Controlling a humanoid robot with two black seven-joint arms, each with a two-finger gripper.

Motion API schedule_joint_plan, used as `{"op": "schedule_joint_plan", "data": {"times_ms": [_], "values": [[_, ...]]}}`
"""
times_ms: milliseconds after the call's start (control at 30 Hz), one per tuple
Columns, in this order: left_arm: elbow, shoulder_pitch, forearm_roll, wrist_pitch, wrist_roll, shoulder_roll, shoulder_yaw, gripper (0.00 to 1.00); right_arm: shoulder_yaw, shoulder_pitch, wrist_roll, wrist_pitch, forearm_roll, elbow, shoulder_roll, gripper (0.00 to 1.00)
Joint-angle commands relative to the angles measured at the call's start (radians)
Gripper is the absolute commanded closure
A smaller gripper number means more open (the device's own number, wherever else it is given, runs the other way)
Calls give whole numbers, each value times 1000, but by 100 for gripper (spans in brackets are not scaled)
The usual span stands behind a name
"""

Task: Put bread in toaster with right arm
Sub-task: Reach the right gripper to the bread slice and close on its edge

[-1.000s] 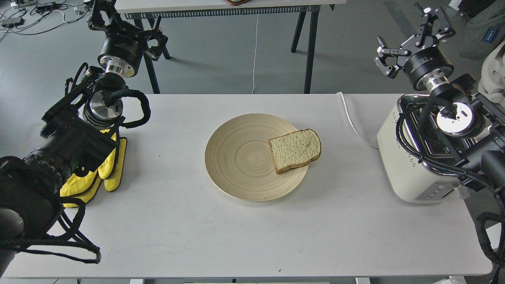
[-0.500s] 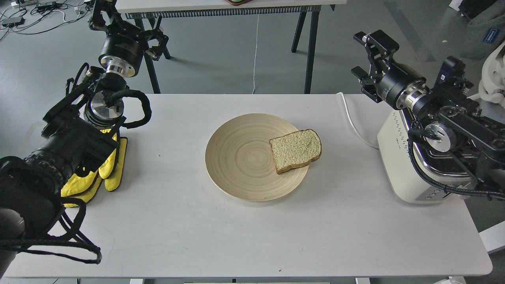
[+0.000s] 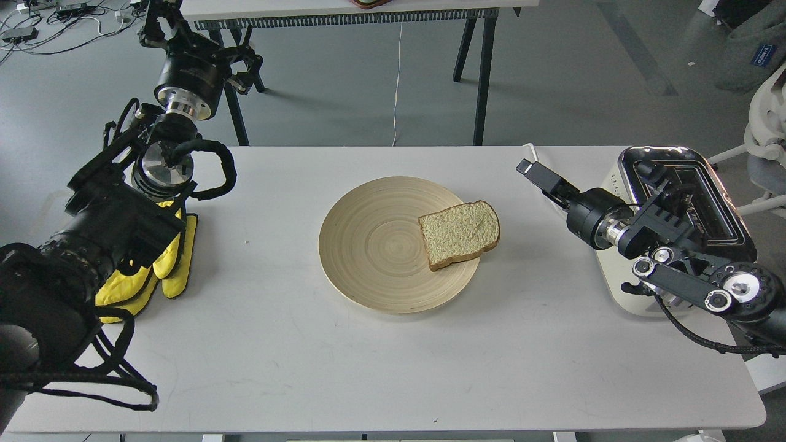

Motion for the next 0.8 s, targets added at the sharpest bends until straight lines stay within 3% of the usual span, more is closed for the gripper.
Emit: {"op": "schedule_joint_plan", "data": {"times_ms": [0, 333, 767], "values": [[0, 0, 0, 0, 0, 0, 0, 0, -44, -2, 0, -1, -3, -47, 54, 4], [-1, 0, 0, 2, 0, 0, 0, 0, -110, -2, -2, 4, 2, -187, 199, 28], [0, 0, 0, 2, 0, 0, 0, 0, -108, -9, -6, 7, 12, -189, 206, 49]]}}
